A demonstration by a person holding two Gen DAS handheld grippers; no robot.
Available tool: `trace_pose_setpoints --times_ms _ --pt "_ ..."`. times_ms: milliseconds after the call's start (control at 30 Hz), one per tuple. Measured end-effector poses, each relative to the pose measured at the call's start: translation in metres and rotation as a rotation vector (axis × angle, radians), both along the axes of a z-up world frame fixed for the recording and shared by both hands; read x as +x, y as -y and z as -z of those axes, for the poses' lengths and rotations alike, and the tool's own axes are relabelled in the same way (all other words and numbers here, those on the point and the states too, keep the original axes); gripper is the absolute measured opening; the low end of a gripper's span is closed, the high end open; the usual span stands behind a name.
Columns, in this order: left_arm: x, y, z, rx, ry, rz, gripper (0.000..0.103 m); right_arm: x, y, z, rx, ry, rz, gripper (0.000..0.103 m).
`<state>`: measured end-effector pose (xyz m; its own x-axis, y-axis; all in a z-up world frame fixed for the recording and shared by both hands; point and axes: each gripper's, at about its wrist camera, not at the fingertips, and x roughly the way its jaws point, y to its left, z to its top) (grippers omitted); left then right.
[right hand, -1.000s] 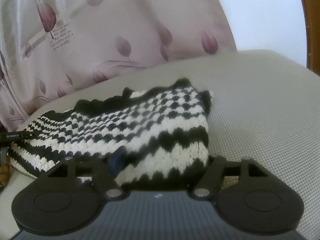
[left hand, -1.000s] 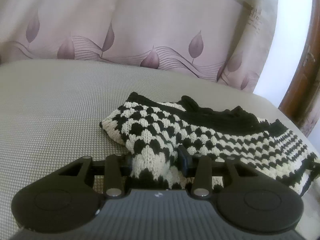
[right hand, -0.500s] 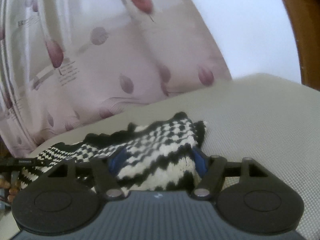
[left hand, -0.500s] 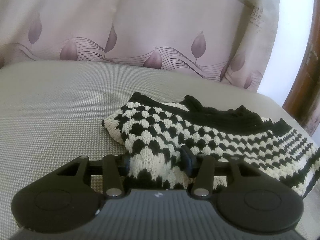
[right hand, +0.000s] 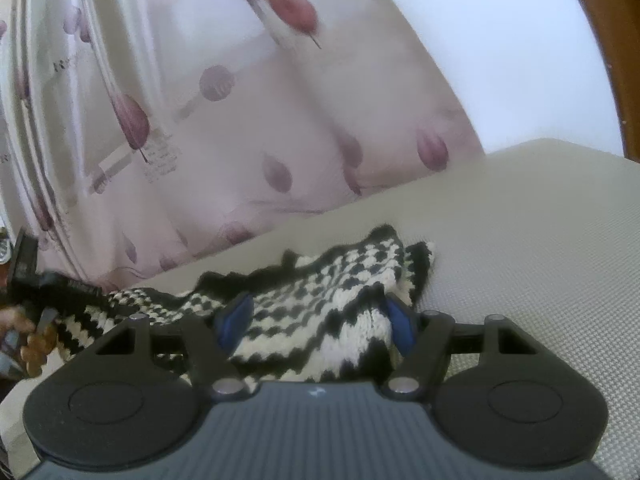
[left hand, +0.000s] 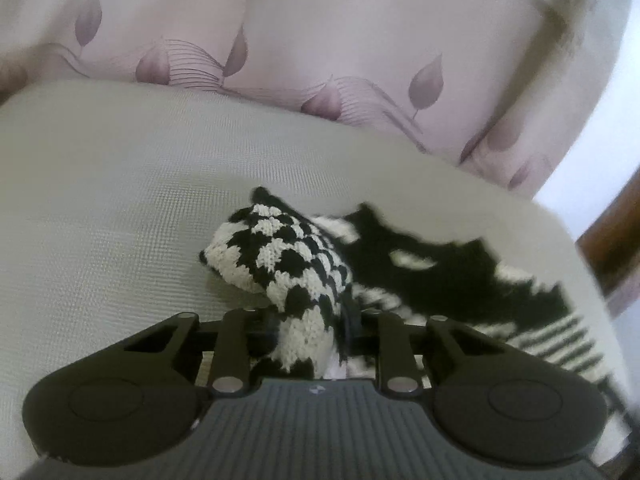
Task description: Fold small clothes
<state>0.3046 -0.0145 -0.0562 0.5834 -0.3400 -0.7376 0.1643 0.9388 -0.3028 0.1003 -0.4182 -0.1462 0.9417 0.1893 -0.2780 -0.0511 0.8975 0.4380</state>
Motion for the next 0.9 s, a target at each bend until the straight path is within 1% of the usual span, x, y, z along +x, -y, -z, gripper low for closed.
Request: trace_pose_setpoints --times_ms 67,133,200,300,367,433,500,533,567,600,633,667,700,767,800,833,867,900 --pt "-0.006 0.019 -0.015 -0.014 0.004 0.002 0.023 -0.001 0.001 0.000 0.005 0.005 -0.002 0.071" --pt "-0.016 0.042 -0.026 -0.024 0.016 0.027 0.023 -0.001 0.002 -0.001 0.011 0.006 -0.007 0.071" --pt "-0.028 0.065 -0.033 -0.037 0.027 0.055 0.020 -0.001 0.002 0.000 0.015 0.003 -0.007 0.071" --pt "-0.046 0.099 -0.032 -0.085 0.020 0.093 0.017 -0.002 0.002 -0.001 0.017 0.007 -0.010 0.071" --pt "-0.057 0.118 -0.024 -0.095 0.024 0.135 0.016 -0.003 0.002 -0.001 0.020 0.009 -0.006 0.071" --pt "-0.062 0.127 -0.010 -0.129 0.002 0.150 0.016 -0.001 0.005 -0.001 0.040 0.000 -0.013 0.071" --pt "-0.062 0.125 0.004 -0.195 -0.017 0.157 0.016 0.000 0.012 -0.002 0.080 -0.017 0.008 0.071" --pt "-0.061 0.119 0.010 -0.246 -0.012 0.158 0.016 -0.001 0.017 -0.005 0.112 -0.024 0.020 0.071" --pt "-0.062 0.112 0.014 -0.305 -0.007 0.167 0.017 -0.005 0.021 -0.011 0.156 -0.012 0.030 0.071" --pt "-0.062 0.106 0.019 -0.364 -0.009 0.183 0.017 -0.011 0.022 -0.021 0.203 0.033 0.018 0.071" --pt "-0.064 0.102 0.022 -0.409 -0.006 0.192 0.017 -0.015 0.022 -0.030 0.222 0.069 -0.002 0.071" --pt "-0.065 0.098 0.025 -0.441 0.004 0.199 0.019 -0.017 0.019 -0.040 0.233 0.101 -0.035 0.071" --pt "-0.066 0.096 0.027 -0.453 0.013 0.207 0.023 -0.014 0.014 -0.050 0.248 0.112 -0.083 0.071" --pt "-0.068 0.092 0.027 -0.476 0.024 0.223 0.024 0.003 0.004 -0.060 0.315 0.078 -0.189 0.071" --pt "-0.071 0.088 0.025 -0.502 0.035 0.226 0.024 0.017 -0.002 -0.061 0.351 0.044 -0.241 0.071" --pt "-0.074 0.084 0.023 -0.534 0.048 0.232 0.025 0.027 -0.007 -0.060 0.365 0.017 -0.260 0.071" --pt "-0.077 0.078 0.018 -0.567 0.063 0.239 0.032 0.039 -0.014 -0.059 0.372 -0.019 -0.276 0.071" --pt "-0.081 0.074 0.014 -0.587 0.081 0.241 0.044 0.052 -0.020 -0.056 0.379 -0.053 -0.296 0.071"
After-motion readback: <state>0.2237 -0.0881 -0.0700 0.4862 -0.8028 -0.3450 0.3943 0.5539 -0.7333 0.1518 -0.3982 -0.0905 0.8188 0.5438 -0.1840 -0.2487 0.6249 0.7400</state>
